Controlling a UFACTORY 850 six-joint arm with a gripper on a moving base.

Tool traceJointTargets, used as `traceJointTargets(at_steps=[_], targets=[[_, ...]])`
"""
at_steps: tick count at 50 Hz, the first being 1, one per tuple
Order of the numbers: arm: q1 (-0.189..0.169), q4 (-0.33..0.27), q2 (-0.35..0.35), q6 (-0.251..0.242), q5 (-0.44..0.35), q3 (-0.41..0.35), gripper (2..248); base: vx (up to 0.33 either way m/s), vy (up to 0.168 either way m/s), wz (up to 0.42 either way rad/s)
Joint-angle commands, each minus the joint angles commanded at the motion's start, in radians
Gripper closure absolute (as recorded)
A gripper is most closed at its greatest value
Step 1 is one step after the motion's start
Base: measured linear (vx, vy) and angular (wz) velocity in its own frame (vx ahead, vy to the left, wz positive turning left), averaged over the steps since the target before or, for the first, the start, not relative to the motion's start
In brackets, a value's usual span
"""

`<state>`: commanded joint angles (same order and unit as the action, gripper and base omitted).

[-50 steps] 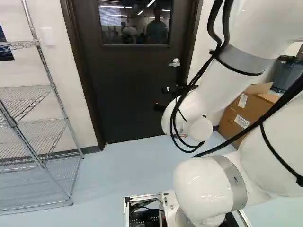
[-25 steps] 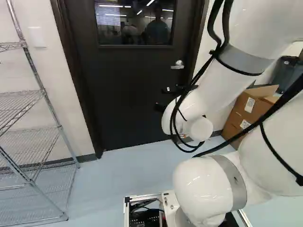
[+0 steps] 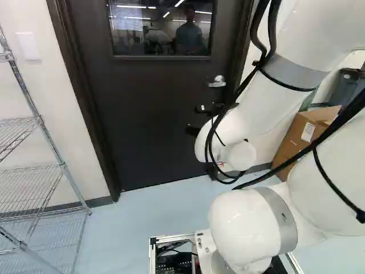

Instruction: Open the door and move inside

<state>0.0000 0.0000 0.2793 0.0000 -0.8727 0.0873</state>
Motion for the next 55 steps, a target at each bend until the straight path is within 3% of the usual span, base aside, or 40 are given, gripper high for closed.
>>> traceJointTargets(at_steps=[21,55], targets=[[0.0,0.0,-0.007,0.0,0.0,0.006,3,0.007,0.0,-0.002],[0.0,0.0,-0.021,0.0,0.0,0.08,3,0.0,0.0,0.0]])
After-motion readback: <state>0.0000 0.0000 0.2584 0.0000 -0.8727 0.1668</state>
